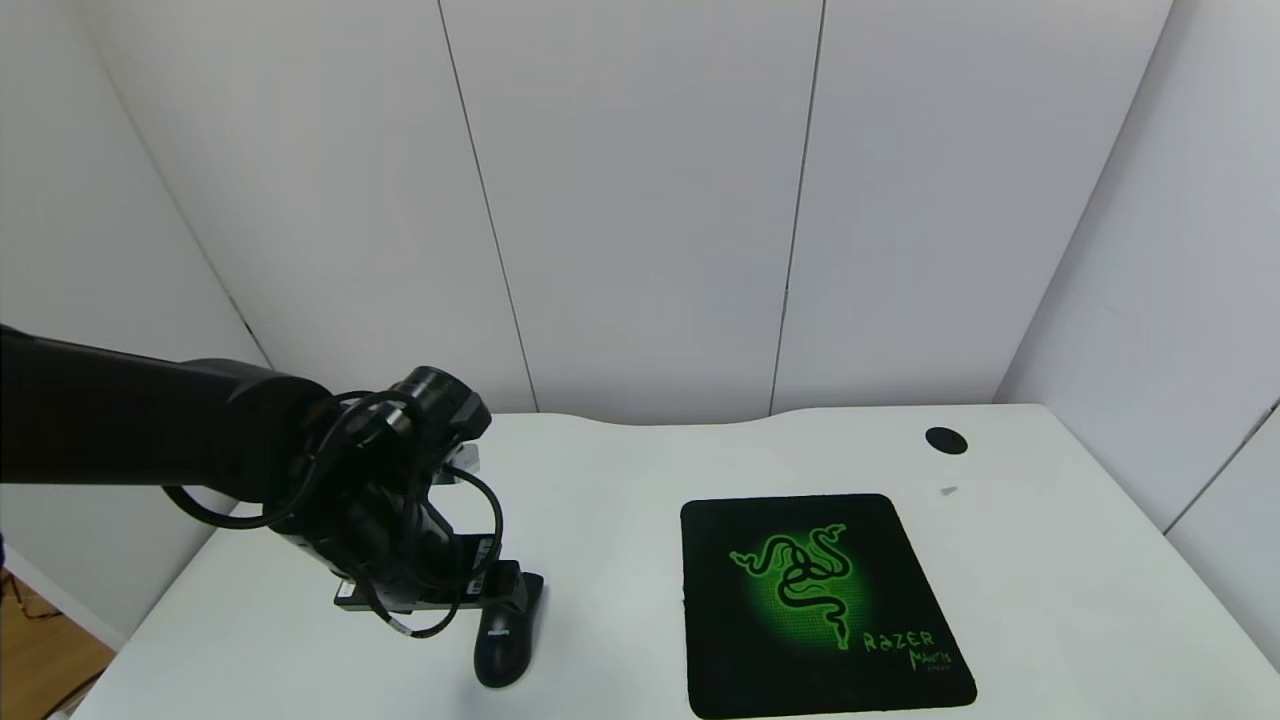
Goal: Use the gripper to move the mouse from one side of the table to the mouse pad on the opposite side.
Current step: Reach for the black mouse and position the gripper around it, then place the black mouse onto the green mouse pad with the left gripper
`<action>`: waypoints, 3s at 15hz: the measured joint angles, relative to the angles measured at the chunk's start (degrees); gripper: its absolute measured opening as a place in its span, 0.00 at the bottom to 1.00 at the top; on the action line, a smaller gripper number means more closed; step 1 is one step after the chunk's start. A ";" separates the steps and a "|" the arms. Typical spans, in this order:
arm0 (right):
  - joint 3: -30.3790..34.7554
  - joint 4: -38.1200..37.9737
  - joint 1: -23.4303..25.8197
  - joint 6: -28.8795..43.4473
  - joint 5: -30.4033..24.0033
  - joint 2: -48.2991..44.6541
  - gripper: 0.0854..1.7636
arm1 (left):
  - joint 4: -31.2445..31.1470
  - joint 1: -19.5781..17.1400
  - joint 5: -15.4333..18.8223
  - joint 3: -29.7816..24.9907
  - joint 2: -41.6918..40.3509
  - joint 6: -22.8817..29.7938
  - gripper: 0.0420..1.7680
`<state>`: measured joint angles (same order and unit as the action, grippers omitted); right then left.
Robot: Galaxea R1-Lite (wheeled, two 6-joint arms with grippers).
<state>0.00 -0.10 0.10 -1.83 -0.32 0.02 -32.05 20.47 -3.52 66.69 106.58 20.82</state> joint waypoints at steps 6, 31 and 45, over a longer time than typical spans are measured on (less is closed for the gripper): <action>0.00 0.02 0.00 0.00 0.00 0.00 0.97 | 5.14 1.22 -0.06 -1.87 6.10 1.69 0.97; 0.00 0.00 0.00 0.02 0.00 0.00 0.97 | 17.55 1.68 -3.12 -6.85 12.30 5.95 0.50; 0.00 0.00 0.00 0.00 0.00 0.00 0.97 | -1.74 5.38 -2.85 4.72 7.75 14.04 0.50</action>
<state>0.00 -0.10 0.10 -1.83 -0.32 0.02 -33.79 25.84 -6.38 71.41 114.34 34.87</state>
